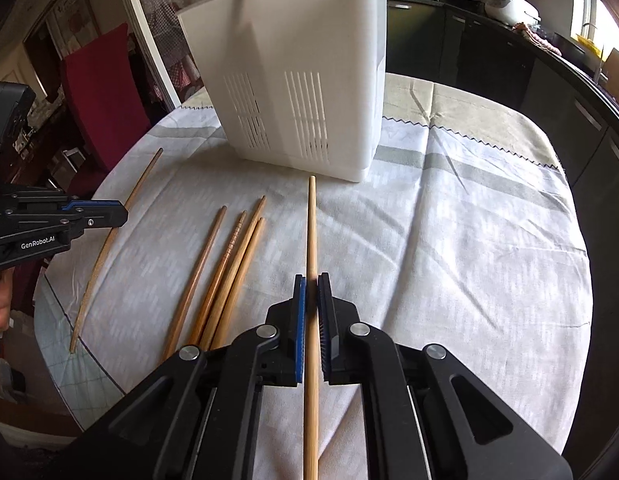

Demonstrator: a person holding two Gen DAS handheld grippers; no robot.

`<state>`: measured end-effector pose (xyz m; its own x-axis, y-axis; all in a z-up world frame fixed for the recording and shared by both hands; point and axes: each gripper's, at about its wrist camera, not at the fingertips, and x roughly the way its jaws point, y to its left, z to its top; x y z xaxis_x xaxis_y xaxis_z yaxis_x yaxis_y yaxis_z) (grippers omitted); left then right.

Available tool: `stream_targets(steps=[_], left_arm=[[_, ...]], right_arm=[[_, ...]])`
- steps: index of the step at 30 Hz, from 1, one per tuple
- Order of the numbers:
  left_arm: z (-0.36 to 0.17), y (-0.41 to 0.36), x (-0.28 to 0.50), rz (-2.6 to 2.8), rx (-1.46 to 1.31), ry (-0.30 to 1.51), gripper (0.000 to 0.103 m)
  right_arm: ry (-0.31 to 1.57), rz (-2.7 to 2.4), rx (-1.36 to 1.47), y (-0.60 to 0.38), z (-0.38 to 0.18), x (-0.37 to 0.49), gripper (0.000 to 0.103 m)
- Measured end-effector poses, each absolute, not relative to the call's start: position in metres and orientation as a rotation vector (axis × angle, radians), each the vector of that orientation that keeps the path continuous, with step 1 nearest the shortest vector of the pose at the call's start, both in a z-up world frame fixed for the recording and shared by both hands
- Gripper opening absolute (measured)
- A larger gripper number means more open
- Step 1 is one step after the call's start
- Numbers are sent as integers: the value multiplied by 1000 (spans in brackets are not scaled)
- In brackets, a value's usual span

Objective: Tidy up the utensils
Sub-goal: 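Lift both held chopsticks upright toward the white basket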

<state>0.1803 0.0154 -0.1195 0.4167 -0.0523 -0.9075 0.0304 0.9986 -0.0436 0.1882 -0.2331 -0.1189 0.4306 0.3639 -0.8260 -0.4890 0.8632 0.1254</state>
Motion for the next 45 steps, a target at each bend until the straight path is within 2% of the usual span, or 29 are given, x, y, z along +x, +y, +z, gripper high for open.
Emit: stream_targets(steps=[14,21,45], left_arm=[[-65,13,154,-91,-5,997,5],[-44,7,142,-105,18,944,5],[-14,2,130,-127,19,862,5]], right_arm=[[760,582,-42,-277,-34,138,7],[700,599,-30,-286,-8,114,7],[653,622,11,-294,5,104,7]])
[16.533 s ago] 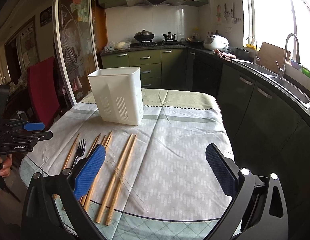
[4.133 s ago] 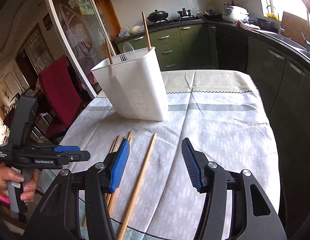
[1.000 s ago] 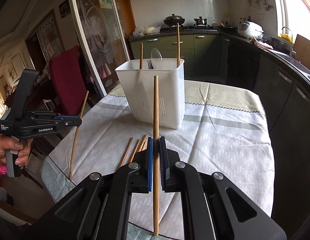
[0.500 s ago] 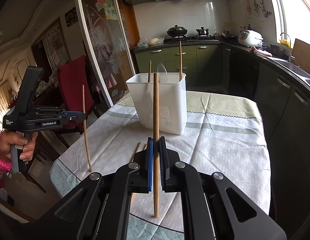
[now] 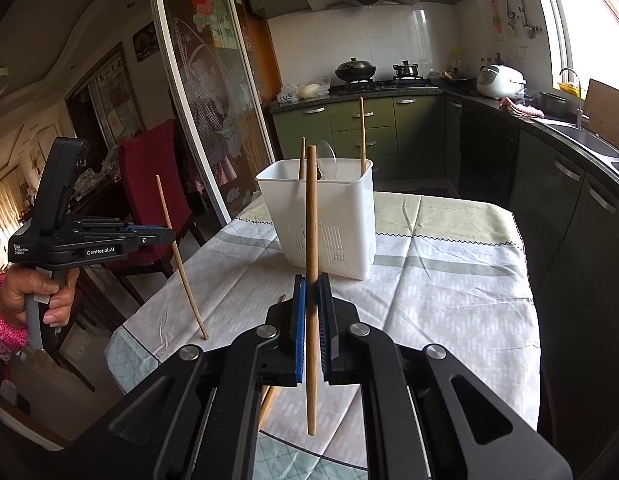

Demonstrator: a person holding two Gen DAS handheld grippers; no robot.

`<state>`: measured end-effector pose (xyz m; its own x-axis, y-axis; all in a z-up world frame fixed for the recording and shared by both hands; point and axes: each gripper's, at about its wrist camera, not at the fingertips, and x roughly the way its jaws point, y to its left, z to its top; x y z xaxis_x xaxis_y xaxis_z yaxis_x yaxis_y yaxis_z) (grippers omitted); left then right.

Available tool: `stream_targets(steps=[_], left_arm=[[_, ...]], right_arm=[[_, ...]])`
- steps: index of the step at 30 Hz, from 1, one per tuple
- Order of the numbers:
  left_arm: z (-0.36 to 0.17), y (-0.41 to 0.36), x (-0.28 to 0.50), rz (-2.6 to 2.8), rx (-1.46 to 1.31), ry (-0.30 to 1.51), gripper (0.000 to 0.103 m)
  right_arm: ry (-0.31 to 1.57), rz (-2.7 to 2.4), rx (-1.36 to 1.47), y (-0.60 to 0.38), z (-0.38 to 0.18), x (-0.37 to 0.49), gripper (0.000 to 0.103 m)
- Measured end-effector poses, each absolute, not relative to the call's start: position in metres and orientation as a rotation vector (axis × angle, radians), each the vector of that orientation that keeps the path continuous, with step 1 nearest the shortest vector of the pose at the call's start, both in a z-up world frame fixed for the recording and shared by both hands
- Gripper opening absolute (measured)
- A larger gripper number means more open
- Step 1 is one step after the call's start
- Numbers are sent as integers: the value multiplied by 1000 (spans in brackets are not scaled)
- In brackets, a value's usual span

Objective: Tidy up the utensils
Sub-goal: 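Lift both held chopsticks upright toward the white basket, then lower both chopsticks into the basket and open both tools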

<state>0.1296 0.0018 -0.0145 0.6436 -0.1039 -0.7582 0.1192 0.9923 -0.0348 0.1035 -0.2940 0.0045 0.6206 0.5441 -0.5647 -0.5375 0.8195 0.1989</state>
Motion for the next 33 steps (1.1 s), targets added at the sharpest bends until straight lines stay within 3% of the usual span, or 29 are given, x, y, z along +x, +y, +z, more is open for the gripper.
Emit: stream_targets(steps=[11,27,33], left_arm=[[18,-5,132,-151,19,797,5],[134,-14,172,-184,-16,572,5],[152,-21,207,-179,-28,523,5]], right_arm=[[585,636,53,-290,34,114,7],[446,613,177,-289,113,180,7],[371,593,196,-282,141,209,7]])
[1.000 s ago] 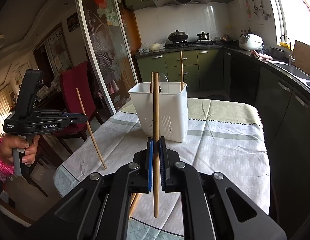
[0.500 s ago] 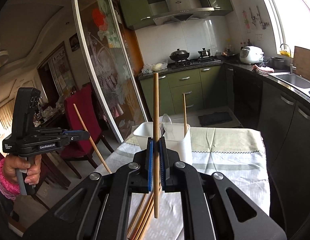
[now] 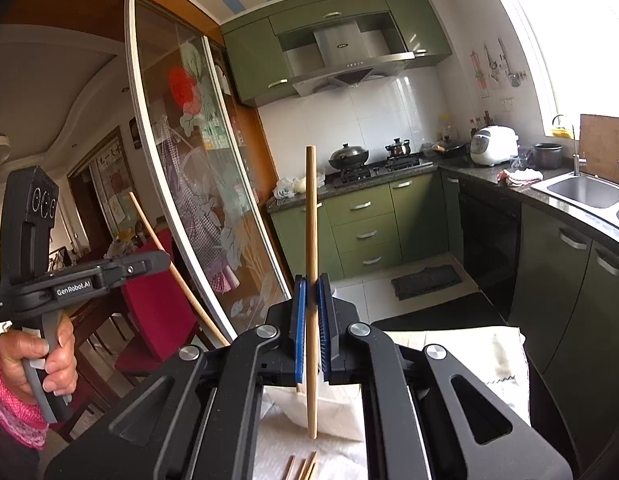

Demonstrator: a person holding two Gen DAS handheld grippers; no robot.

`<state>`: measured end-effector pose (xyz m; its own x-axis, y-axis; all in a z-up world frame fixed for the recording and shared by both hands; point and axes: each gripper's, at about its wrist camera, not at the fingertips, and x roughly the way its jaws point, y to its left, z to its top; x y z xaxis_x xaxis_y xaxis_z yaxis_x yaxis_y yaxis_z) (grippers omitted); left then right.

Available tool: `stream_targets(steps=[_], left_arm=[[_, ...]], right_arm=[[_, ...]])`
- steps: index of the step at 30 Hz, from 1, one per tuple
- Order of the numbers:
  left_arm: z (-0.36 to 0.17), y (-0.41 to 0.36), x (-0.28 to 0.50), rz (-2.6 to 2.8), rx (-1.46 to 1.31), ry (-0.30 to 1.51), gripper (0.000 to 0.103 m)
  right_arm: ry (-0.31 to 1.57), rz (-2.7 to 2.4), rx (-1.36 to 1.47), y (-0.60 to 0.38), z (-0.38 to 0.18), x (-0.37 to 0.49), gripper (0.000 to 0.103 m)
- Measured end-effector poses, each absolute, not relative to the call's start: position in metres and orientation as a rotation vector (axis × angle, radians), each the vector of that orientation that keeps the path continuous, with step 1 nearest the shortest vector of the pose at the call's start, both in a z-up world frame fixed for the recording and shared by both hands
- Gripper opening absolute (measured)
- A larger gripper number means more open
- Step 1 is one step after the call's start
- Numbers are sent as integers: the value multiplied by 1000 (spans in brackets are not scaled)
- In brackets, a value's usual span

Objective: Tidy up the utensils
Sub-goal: 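Lower both chopsticks into the basket and open both tools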

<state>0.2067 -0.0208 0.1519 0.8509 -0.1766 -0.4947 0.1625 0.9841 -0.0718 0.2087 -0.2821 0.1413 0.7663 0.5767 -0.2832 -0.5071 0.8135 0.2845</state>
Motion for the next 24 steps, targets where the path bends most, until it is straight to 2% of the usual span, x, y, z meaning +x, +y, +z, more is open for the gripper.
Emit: stream_targets(steps=[6,15,24], left_arm=[[117,-23,249,-172,-39,570,5],[43,-21,270,-173,-62,717,6],[12,-15,272,-175,-90,792,6]], right_arm=[[301,541,232,-274,146,242,7],[455,506,258,-264,73,287,7],[528,516,207,-247,31,281,9]])
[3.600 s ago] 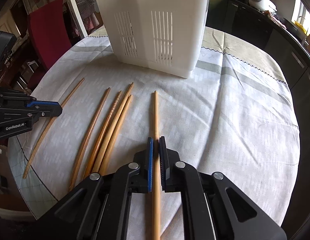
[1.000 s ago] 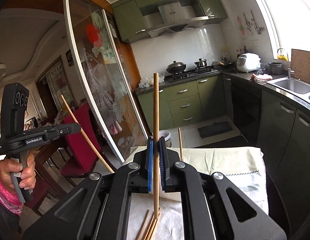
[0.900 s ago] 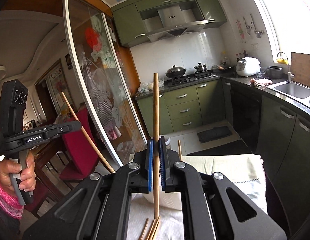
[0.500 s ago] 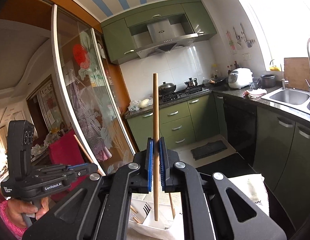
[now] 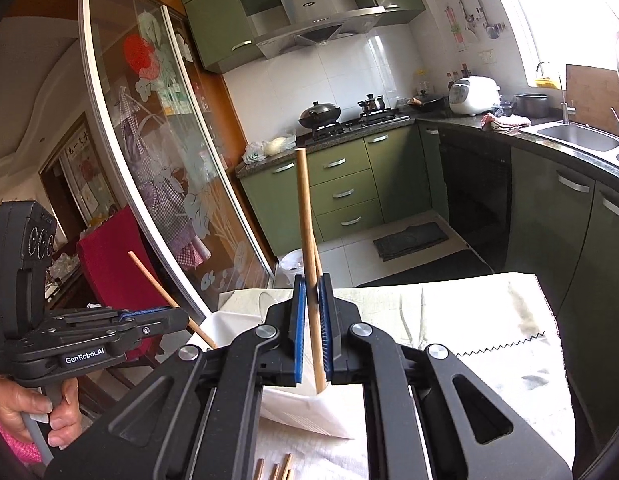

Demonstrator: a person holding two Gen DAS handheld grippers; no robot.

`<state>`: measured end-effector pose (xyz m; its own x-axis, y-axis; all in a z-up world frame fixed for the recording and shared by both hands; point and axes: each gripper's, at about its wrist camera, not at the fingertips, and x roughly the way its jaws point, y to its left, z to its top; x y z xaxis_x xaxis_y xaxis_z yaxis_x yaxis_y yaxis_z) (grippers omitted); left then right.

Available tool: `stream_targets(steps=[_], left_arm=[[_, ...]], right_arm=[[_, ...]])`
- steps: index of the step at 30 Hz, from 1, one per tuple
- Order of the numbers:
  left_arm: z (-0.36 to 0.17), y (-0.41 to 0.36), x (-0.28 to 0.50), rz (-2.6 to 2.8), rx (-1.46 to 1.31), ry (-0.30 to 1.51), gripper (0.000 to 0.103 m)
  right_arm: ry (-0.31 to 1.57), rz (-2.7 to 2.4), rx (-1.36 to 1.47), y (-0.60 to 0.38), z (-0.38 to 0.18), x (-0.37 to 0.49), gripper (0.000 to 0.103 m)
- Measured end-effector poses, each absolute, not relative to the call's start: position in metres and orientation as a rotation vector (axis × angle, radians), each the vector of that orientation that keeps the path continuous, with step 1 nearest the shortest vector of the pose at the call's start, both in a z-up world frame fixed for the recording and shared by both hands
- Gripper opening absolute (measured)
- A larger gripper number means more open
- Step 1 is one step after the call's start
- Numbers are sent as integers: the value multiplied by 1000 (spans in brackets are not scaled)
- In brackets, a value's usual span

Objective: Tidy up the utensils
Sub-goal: 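Lower both chopsticks into the basket and open both tools, then lower the left tool and grasp a wooden chopstick on the cloth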

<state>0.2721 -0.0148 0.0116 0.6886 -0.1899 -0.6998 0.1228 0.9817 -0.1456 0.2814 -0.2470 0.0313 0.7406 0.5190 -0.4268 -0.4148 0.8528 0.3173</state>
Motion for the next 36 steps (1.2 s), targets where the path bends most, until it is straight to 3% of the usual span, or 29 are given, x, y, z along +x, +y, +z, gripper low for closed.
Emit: stream_targets(steps=[5,7,8,10,14,17,19,23,25,27,29,31,33,36], left_arm=[[14,-17,268,-180,-83,786,6],[16,-16,267,-182,-87,781,11],[18,-15,266,-181,-91,779,13],[21,-13,266,-180,-93,771,19],[32,-6,258,-184,-117,748,22],[46,3,241,-183,-141,708,40],[52,9,224,-179,-152,689,56],[30,20,188,-139,-191,773,70],[-1,23,179,-144,-249,891,71],[-37,17,172,-155,-276,1007,70],[-68,6,170,-181,-283,1109,67],[-95,-4,173,-195,-321,1197,54],[-114,-15,176,-194,-333,1244,48],[-134,-27,180,-155,-332,1281,46]], right_arm=[[530,516,198,-247,28,277,10],[527,520,199,-249,28,273,25],[526,520,198,-250,28,272,27],[524,519,195,-252,29,271,27],[497,520,224,-263,36,262,27],[460,517,226,-275,47,244,28],[446,494,199,-285,51,226,41],[466,438,93,-303,41,188,58],[495,408,50,-313,29,174,71],[531,379,25,-325,14,163,77],[570,360,12,-334,0,155,78],[599,352,23,-343,-13,151,78],[621,349,31,-350,-23,147,78],[639,354,40,-357,-34,140,78]])
